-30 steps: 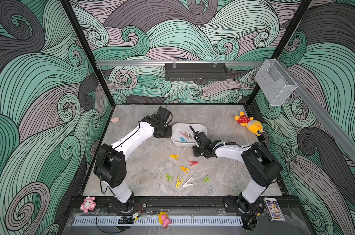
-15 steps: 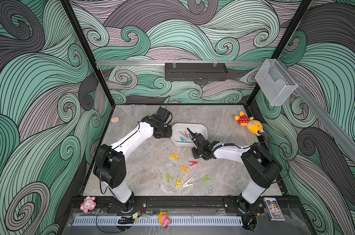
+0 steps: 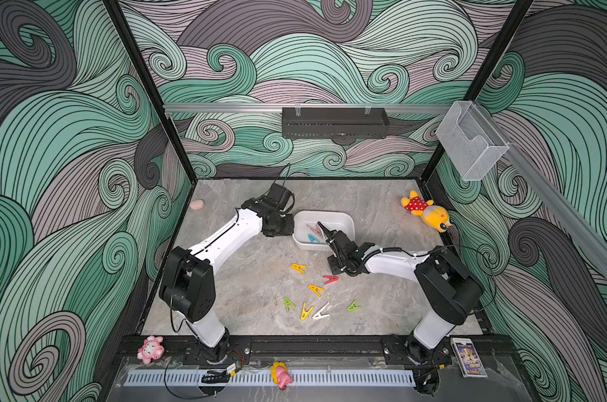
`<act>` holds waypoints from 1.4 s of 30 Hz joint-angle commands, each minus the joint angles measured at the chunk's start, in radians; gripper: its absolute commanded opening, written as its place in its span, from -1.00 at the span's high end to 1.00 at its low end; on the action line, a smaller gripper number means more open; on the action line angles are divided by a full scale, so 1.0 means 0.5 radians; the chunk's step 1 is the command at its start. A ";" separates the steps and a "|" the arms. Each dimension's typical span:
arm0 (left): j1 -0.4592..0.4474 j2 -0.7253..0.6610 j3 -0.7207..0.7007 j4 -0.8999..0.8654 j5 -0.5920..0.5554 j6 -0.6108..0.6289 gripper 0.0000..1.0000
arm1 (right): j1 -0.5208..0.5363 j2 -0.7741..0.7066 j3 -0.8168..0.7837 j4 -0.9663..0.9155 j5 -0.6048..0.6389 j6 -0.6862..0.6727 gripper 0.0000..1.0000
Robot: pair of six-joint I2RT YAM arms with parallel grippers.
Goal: Put the clothespins into the storage box
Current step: Pick up the clothespin from the center of the board, then place the clothespin in the storage box.
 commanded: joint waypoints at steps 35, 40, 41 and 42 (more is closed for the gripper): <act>0.121 -0.510 -0.450 -0.113 -0.107 -0.184 0.19 | -0.334 -0.147 0.767 -0.491 -0.612 -0.330 0.54; 0.118 -0.596 -0.628 0.034 0.027 -0.295 0.19 | -0.375 0.225 0.960 -0.384 -0.675 -0.301 0.54; 0.119 -0.593 -0.622 0.016 0.033 -0.309 0.19 | -0.375 0.281 0.983 -0.365 -0.663 -0.303 0.54; 0.118 -0.592 -0.618 0.008 0.037 -0.322 0.19 | -0.377 0.335 0.999 -0.346 -0.651 -0.307 0.54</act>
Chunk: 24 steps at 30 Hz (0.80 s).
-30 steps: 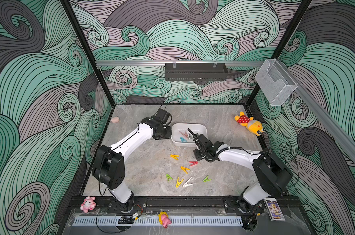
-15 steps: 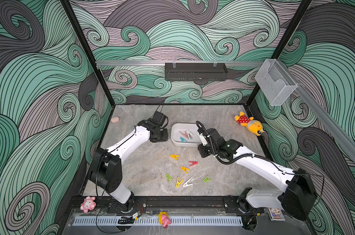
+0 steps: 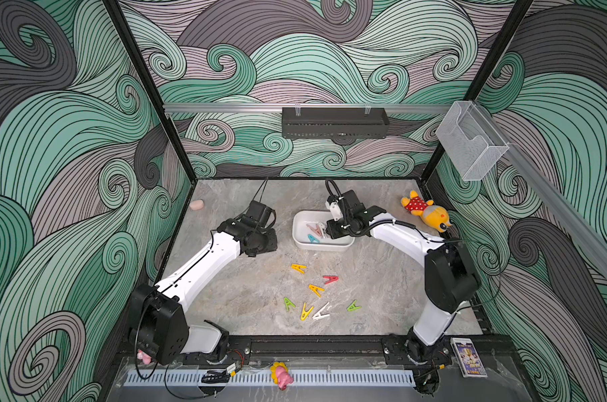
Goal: Put the clothespins into the storage box
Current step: Place the clothespin in the storage box.
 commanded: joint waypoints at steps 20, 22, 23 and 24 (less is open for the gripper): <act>0.009 -0.242 -0.336 -0.001 0.211 -0.281 -0.10 | -0.031 0.272 0.272 0.051 0.050 -0.035 0.13; 0.002 -0.216 -0.337 0.002 0.247 -0.298 -0.10 | -0.031 0.207 0.280 -0.003 0.069 -0.059 0.13; -0.002 -0.197 -0.338 0.002 0.262 -0.306 -0.10 | -0.029 0.159 0.263 -0.011 0.076 -0.069 0.12; -0.014 -0.184 -0.340 0.005 0.272 -0.318 -0.10 | -0.029 0.103 0.245 -0.012 0.083 -0.079 0.12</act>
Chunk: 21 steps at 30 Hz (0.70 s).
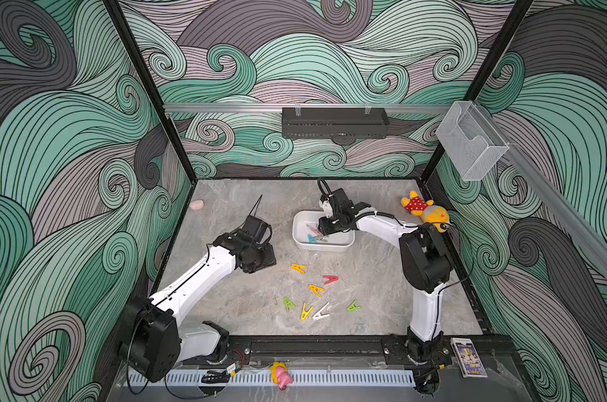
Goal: Put the clothespins into the storage box
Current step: Place the clothespin in the storage box, then pick up the clothespin from the center of the board.
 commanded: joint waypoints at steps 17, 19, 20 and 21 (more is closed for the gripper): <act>-0.540 0.170 -0.214 0.004 0.088 -0.551 -0.05 | 0.116 -1.030 -0.948 0.381 -0.023 0.283 0.04; -0.637 0.196 -0.200 -0.007 0.023 -0.630 -0.05 | 0.118 -1.032 -0.953 0.386 -0.038 0.283 0.04; -0.683 0.211 -0.196 -0.004 -0.003 -0.685 -0.05 | 0.118 -1.023 -0.944 0.389 -0.050 0.270 0.04; -0.725 0.230 -0.201 0.008 -0.015 -0.748 -0.05 | 0.118 -1.016 -0.932 0.390 -0.063 0.253 0.04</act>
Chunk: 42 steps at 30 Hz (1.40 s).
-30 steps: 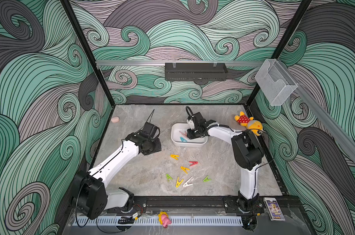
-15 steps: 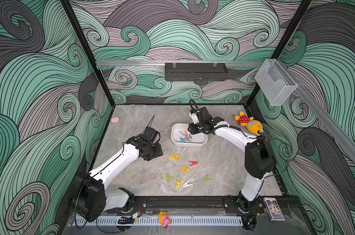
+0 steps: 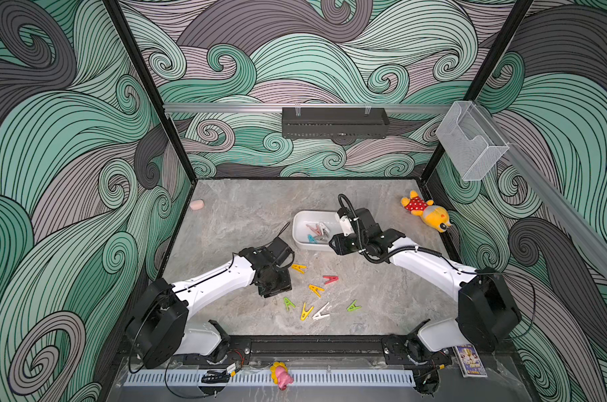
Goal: Put the clothespins into the storage box
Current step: Pick up the clothespin from the center of the board.
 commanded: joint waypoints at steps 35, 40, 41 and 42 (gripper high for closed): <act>-0.357 0.410 0.041 0.008 -0.232 -0.602 0.20 | -0.001 -0.054 -0.124 0.210 -0.212 0.064 0.03; -0.351 0.388 0.040 -0.032 -0.252 -0.555 0.33 | -0.002 -0.051 -0.143 0.223 -0.209 0.069 0.03; -0.350 0.393 0.042 -0.028 -0.249 -0.552 0.33 | -0.001 -0.048 -0.148 0.224 -0.208 0.068 0.03; -0.347 0.396 0.045 -0.022 -0.246 -0.545 0.33 | -0.002 -0.048 -0.147 0.223 -0.209 0.066 0.03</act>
